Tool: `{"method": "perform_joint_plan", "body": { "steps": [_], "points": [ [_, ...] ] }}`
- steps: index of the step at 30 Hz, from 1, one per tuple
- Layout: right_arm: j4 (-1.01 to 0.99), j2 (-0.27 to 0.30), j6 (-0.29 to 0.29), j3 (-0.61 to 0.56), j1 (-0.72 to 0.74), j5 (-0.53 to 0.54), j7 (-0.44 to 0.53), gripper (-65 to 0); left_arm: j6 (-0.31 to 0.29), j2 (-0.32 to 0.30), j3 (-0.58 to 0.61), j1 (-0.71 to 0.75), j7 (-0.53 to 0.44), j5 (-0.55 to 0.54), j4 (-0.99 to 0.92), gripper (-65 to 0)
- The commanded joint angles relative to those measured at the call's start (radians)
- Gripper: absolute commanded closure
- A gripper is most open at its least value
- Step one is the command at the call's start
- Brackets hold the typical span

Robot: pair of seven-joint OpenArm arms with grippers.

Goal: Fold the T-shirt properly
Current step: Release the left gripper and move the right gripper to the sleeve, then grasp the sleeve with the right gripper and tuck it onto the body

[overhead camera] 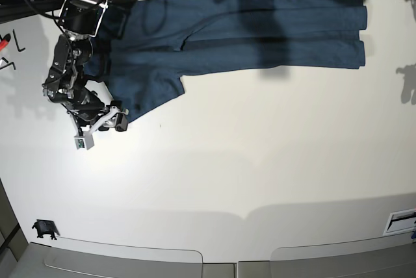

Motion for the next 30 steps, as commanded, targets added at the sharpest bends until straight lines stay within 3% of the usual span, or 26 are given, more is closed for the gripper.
{"method": "perform_joint_plan", "body": {
  "steps": [1,9,17,19,23,27,30],
  "points": [
    [0.004,0.014,-0.001,0.004,0.024,0.019,0.026,-32.7,-0.005,-0.030,-0.011,-0.008,-0.024,-0.018,0.013,-19.6],
    [-0.153,0.014,0.032,0.004,0.025,0.031,0.038,-32.7,-0.005,0.006,-0.011,-0.008,-0.024,-0.018,0.013,-19.6],
    [-0.188,0.005,0.103,0.003,0.025,0.206,-0.072,-32.4,-0.005,0.034,-0.011,-0.008,-0.024,-0.018,0.013,-19.6],
    [-0.188,0.006,0.103,0.003,0.025,0.206,-0.074,-27.3,-0.005,0.033,-0.011,-0.008,-0.024,-0.018,0.013,-19.6],
    [-0.188,0.012,0.103,0.004,0.027,0.207,-0.074,0.0,-0.005,0.033,-0.011,-0.008,-0.024,-0.018,0.013,-19.6],
    [-0.174,0.011,0.103,0.003,0.033,0.214,-0.097,0.0,-0.005,0.033,-0.011,-0.008,-0.024,-0.017,0.013,-19.6],
    [-0.122,0.012,0.103,0.006,0.029,0.248,-0.166,0.0,-0.005,0.033,-0.011,-0.008,-0.024,-0.006,0.013,-19.6]
  ]
}}
